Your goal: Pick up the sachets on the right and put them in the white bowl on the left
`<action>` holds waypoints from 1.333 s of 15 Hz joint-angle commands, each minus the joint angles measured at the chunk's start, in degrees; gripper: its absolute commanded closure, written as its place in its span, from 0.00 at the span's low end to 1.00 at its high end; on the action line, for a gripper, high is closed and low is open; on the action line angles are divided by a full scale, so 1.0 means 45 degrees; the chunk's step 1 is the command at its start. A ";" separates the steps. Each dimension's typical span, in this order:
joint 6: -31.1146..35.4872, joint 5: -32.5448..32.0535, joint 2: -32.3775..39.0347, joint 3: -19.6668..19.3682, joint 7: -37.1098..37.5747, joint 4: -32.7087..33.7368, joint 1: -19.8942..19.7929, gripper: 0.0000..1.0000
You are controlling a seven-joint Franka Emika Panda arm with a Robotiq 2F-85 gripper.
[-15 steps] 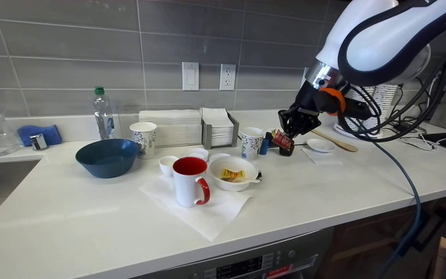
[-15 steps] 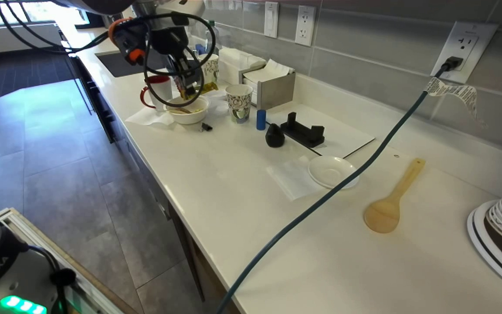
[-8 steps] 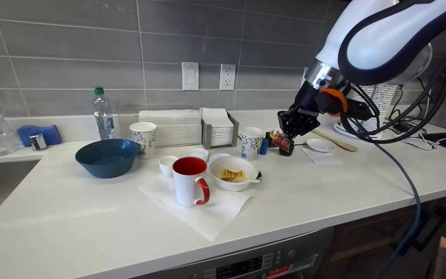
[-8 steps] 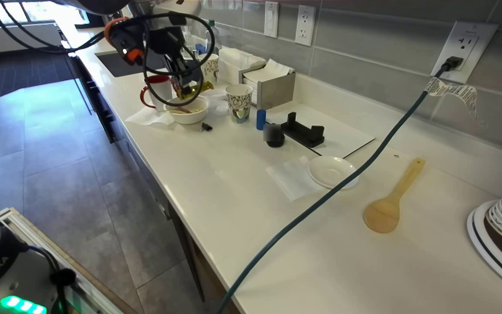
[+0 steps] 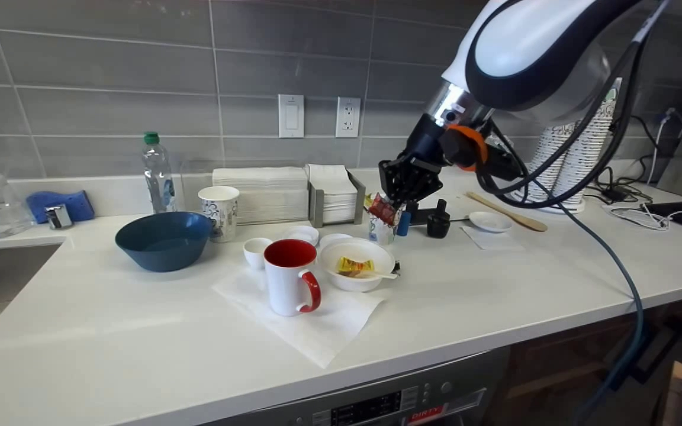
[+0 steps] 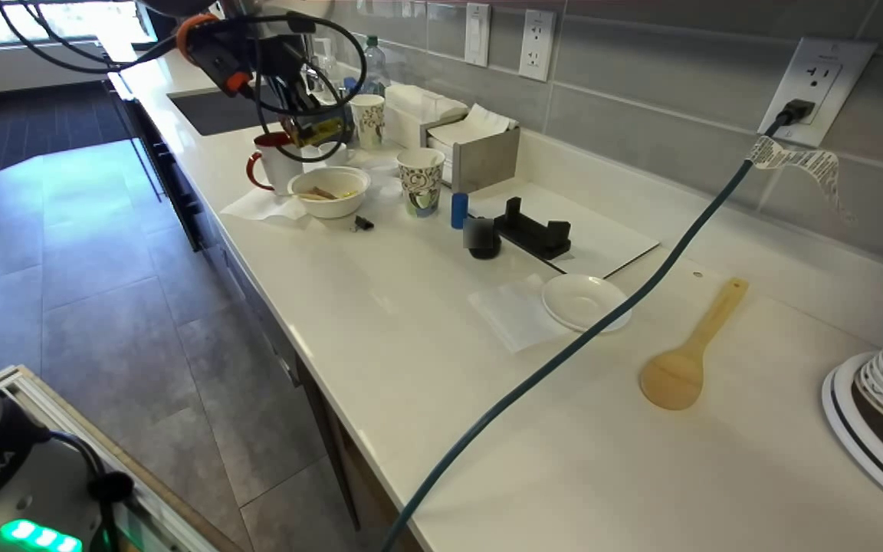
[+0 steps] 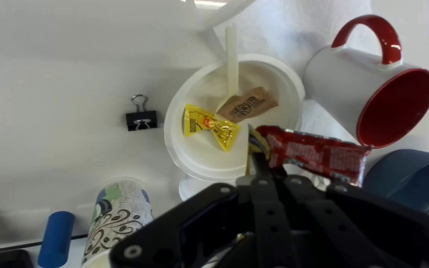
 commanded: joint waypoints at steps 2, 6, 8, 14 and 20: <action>0.0190 0.0864 0.1843 0.0251 -0.0653 0.1481 -0.0168 0.99; 0.0469 0.1134 0.3024 0.0521 -0.0699 0.2158 -0.0347 0.99; 0.0625 0.1431 0.3582 0.0717 -0.0829 0.2460 -0.0431 0.99; 0.0688 0.0967 0.4410 0.1018 -0.0596 0.2834 -0.0729 0.71; 0.0229 0.0599 0.2629 0.0871 -0.1233 0.1936 -0.1084 0.31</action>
